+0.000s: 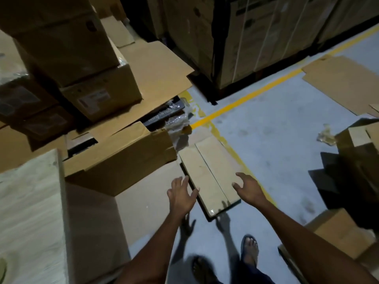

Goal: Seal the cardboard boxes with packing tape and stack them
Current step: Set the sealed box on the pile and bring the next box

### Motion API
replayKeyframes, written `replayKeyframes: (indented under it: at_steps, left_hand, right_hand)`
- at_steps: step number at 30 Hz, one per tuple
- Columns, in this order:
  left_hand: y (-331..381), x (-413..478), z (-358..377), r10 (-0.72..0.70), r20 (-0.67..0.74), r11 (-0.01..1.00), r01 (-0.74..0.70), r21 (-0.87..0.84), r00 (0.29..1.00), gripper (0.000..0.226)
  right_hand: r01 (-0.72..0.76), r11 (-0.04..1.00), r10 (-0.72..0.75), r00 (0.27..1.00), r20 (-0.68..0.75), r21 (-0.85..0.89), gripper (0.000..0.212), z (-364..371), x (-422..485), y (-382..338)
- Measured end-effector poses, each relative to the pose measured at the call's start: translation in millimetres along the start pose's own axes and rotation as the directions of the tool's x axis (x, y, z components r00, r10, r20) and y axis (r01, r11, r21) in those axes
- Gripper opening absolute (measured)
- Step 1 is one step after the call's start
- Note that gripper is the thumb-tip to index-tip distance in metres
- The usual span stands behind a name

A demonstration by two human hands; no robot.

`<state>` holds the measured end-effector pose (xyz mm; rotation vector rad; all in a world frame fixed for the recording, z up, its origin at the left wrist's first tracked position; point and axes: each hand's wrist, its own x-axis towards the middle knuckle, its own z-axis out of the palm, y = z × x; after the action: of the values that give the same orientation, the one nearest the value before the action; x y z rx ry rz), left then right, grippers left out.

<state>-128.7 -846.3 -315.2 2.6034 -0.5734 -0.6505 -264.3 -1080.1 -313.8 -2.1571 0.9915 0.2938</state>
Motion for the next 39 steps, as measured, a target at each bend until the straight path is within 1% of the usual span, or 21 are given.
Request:
replayKeyframes:
  at_steps: [1, 3, 4, 6, 8, 9, 15, 18, 23, 27, 32, 36, 39]
  left_hand:
    - [1, 8, 11, 0.040, -0.021, 0.997, -0.038, 0.072, 0.999, 0.073]
    - [5, 26, 41, 0.080, -0.021, 0.985, -0.076, 0.155, 0.997, 0.077]
    - [5, 35, 56, 0.094, -0.034, 0.979, -0.086, 0.185, 0.995, 0.077]
    - [4, 54, 90, 0.130, -0.059, 0.965, -0.112, 0.237, 0.990, 0.075]
    - [-1, 73, 124, 0.162, -0.081, 0.951, -0.134, 0.278, 0.983, 0.075]
    - [-5, 82, 139, 0.157, -0.087, 0.949, -0.126, 0.288, 0.984, 0.075]
    - [-32, 139, 226, 0.053, -0.105, 0.958, -0.021, 0.285, 0.993, 0.081]
    - [-47, 169, 259, -0.003, -0.100, 0.968, 0.028, 0.250, 0.995, 0.085]
    - [-82, 211, 313, -0.097, -0.133, 0.977, 0.120, 0.178, 0.986, 0.089]
    - [-106, 235, 349, -0.189, -0.208, 0.972, 0.213, 0.100, 0.960, 0.093]
    - [-124, 268, 377, -0.215, -0.287, 0.975, 0.224, -0.003, 0.933, 0.099]
    - [-128, 277, 388, -0.224, -0.271, 0.973, 0.201, -0.112, 0.936, 0.103]
    - [-130, 277, 388, -0.201, -0.262, 0.972, 0.159, -0.175, 0.944, 0.106]
  right_hand:
    - [0.042, 0.992, -0.040, 0.999, 0.015, -0.115, 0.058, 6, 9, 9]
    - [0.122, 0.946, -0.113, 0.992, 0.047, -0.302, 0.064, 21, 32, 29]
    - [0.154, 0.920, -0.144, 0.988, 0.055, -0.362, 0.066, 28, 44, 37]
    - [0.183, 0.887, -0.178, 0.983, 0.051, -0.423, 0.067, 47, 70, 60]
    - [0.181, 0.884, -0.177, 0.983, 0.049, -0.432, 0.068, 66, 96, 82]
    - [0.176, 0.885, -0.176, 0.984, 0.040, -0.431, 0.069, 76, 108, 93]
    - [0.194, 0.869, -0.210, 0.978, 0.016, -0.455, 0.068, 133, 179, 146]
    - [0.201, 0.869, -0.212, 0.977, 0.026, -0.453, 0.068, 158, 217, 162]
    - [0.206, 0.881, -0.220, 0.975, 0.016, -0.426, 0.071, 199, 281, 183]
    - [0.212, 0.876, -0.240, 0.971, -0.011, -0.433, 0.071, 222, 319, 190]
    - [0.215, 0.894, -0.264, 0.962, -0.073, -0.392, 0.072, 239, 350, 201]
    - [0.217, 0.922, -0.265, 0.957, -0.116, -0.321, 0.077, 249, 361, 210]
    - [0.220, 0.914, -0.285, 0.946, -0.156, -0.340, 0.081, 255, 361, 211]
